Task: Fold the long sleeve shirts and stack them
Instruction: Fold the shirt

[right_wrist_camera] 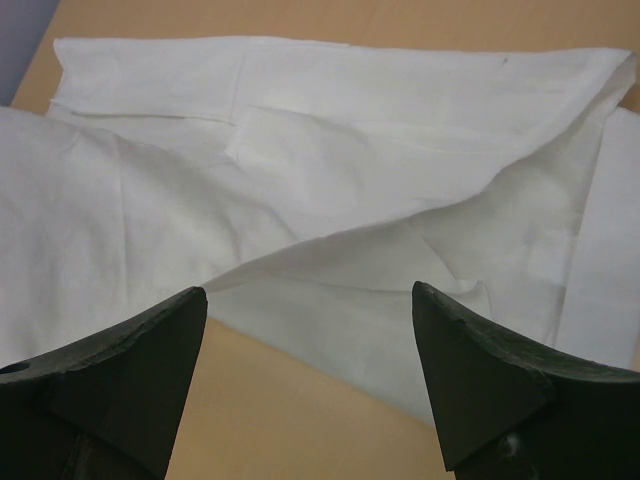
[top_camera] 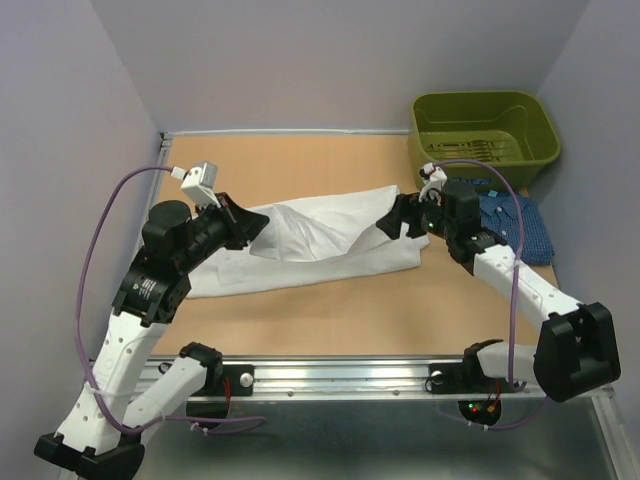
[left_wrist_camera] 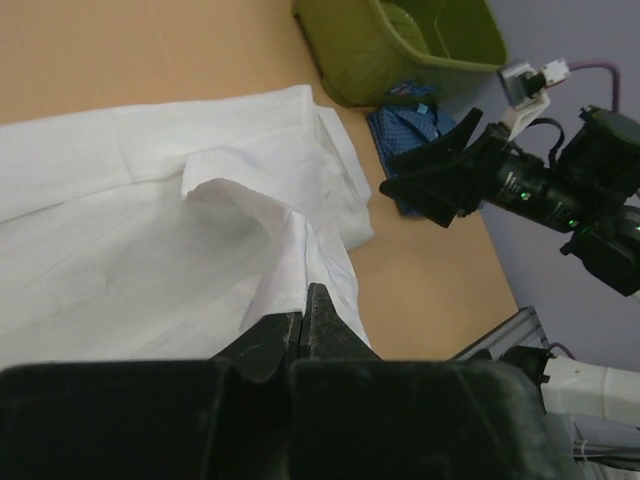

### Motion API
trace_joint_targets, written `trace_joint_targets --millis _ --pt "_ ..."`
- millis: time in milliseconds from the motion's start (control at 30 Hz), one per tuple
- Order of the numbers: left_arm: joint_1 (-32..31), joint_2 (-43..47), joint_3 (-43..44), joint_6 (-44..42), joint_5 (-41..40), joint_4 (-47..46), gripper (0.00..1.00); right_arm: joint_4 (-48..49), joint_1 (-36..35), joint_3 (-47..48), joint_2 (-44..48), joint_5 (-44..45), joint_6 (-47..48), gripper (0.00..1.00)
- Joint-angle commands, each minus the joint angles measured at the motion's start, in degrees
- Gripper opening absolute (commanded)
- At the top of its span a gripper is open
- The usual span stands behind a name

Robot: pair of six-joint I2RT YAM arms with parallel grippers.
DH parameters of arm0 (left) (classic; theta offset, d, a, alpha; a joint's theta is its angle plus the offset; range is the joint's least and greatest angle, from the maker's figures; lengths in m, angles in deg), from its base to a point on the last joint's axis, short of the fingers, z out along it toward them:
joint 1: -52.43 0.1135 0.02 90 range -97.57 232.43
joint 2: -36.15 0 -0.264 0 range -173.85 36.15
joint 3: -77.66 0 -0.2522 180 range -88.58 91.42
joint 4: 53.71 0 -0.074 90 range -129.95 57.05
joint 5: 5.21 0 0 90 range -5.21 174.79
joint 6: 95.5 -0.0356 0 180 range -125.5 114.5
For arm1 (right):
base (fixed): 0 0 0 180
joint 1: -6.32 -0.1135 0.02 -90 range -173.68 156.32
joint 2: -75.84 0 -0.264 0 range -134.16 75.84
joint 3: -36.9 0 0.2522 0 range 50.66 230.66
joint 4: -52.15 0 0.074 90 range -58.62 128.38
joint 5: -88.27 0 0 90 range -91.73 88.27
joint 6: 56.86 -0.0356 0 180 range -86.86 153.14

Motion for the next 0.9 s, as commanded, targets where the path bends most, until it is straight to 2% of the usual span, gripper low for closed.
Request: trace_joint_targets --millis 0,200,533,767,867 --pt "-0.3 -2.3 5.7 0.8 3.3 -3.0 0.0 1.5 0.1 5.2 -0.2 0.3 0.6 0.88" --pt "-0.3 -0.9 4.2 4.0 8.8 -5.4 0.0 1.6 0.1 9.1 -3.6 -0.8 0.7 0.87" --pt "-0.5 5.4 -7.8 9.4 14.8 -5.4 0.0 1.5 -0.1 15.1 -13.6 -6.1 0.9 0.8" --pt "-0.5 6.9 -13.1 10.4 12.4 -5.9 0.0 2.4 -0.4 21.3 -23.9 -2.6 1.6 0.75" --pt "-0.6 6.0 -13.9 10.8 11.5 -7.5 0.0 3.7 -0.4 25.5 -31.1 -1.8 1.1 0.71"
